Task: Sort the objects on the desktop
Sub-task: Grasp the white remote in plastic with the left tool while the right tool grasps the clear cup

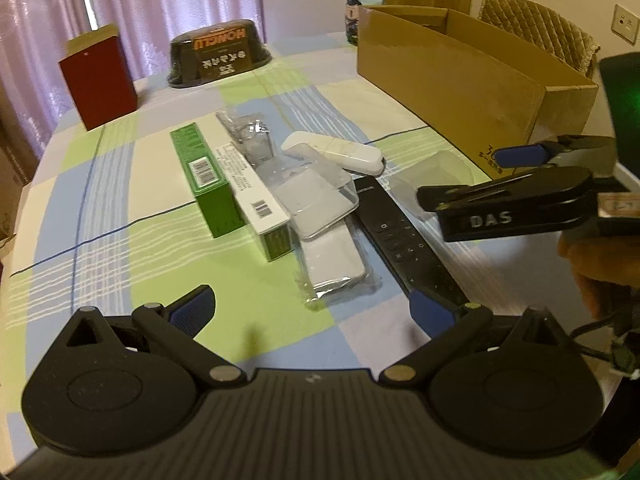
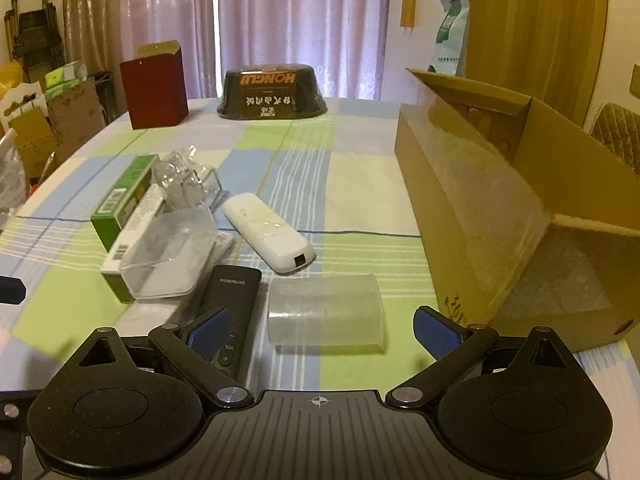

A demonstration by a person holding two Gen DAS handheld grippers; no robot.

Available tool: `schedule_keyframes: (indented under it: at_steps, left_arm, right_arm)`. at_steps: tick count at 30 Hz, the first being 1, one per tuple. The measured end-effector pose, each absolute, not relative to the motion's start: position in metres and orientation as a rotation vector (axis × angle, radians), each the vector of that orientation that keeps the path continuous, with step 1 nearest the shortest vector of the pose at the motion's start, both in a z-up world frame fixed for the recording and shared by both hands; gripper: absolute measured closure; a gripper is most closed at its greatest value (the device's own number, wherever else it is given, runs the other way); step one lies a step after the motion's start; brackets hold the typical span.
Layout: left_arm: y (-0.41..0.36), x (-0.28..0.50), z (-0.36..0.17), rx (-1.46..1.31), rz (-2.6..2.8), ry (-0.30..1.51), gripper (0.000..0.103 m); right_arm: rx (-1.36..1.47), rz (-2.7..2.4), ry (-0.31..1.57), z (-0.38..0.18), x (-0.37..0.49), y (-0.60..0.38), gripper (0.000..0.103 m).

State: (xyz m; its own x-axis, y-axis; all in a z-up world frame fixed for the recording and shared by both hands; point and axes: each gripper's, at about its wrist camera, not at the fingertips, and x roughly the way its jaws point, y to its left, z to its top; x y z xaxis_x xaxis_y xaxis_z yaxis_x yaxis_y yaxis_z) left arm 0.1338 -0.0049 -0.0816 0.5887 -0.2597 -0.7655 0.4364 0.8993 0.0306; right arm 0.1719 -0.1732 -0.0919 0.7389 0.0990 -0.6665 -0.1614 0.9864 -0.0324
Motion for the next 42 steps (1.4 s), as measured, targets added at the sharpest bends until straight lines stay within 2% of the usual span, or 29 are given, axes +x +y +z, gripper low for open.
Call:
schedule_keyframes:
  at_steps: [4,7,13,15,16,17,22,25,27,29,30,33,42]
  left_arm:
    - [-0.007,0.14,-0.089,0.225,-0.424,0.849,0.001]
    - [-0.007,0.145,-0.094,0.221,-0.423,0.849,0.002]
    - [-0.006,0.152,-0.101,0.202,-0.411,0.854,0.002]
    - [-0.005,0.153,-0.103,0.192,-0.402,0.853,0.002]
    - [-0.005,0.153,-0.104,0.185,-0.399,0.853,0.002]
    - [-0.006,0.154,-0.104,0.181,-0.398,0.852,0.002]
    - [-0.014,0.158,-0.107,0.176,-0.399,0.844,0.012]
    - [-0.021,0.164,-0.112,0.173,-0.393,0.857,0.028]
    - [-0.027,0.168,-0.116,0.179,-0.389,0.877,0.034]
    - [-0.031,0.171,-0.119,0.183,-0.391,0.89,0.049]
    - [-0.033,0.172,-0.12,0.186,-0.392,0.896,0.061]
    - [-0.034,0.168,-0.117,0.183,-0.39,0.909,0.064]
    - [-0.017,0.11,-0.107,0.173,-0.369,1.01,0.063]
  right_arm:
    - [-0.105,0.124,0.721,-0.102,0.176,-0.171,0.003]
    - [-0.105,0.111,0.729,-0.107,0.18,-0.172,0.013]
    - [-0.102,0.107,0.738,-0.116,0.184,-0.172,0.013]
    - [-0.103,0.117,0.742,-0.118,0.185,-0.171,0.023]
    - [-0.104,0.123,0.75,-0.119,0.185,-0.17,0.031]
    - [-0.102,0.127,0.753,-0.119,0.185,-0.17,0.031]
    - [-0.089,0.122,0.758,-0.117,0.175,-0.174,0.032]
    - [-0.08,0.124,0.766,-0.114,0.167,-0.179,0.032]
    - [-0.077,0.125,0.77,-0.111,0.162,-0.181,0.032]
    - [-0.072,0.124,0.774,-0.109,0.158,-0.184,0.032]
    - [-0.071,0.124,0.774,-0.107,0.156,-0.185,0.032]
    - [-0.06,0.129,0.777,-0.102,0.153,-0.189,0.032]
    - [-0.031,0.155,0.799,-0.089,0.126,-0.2,0.032]
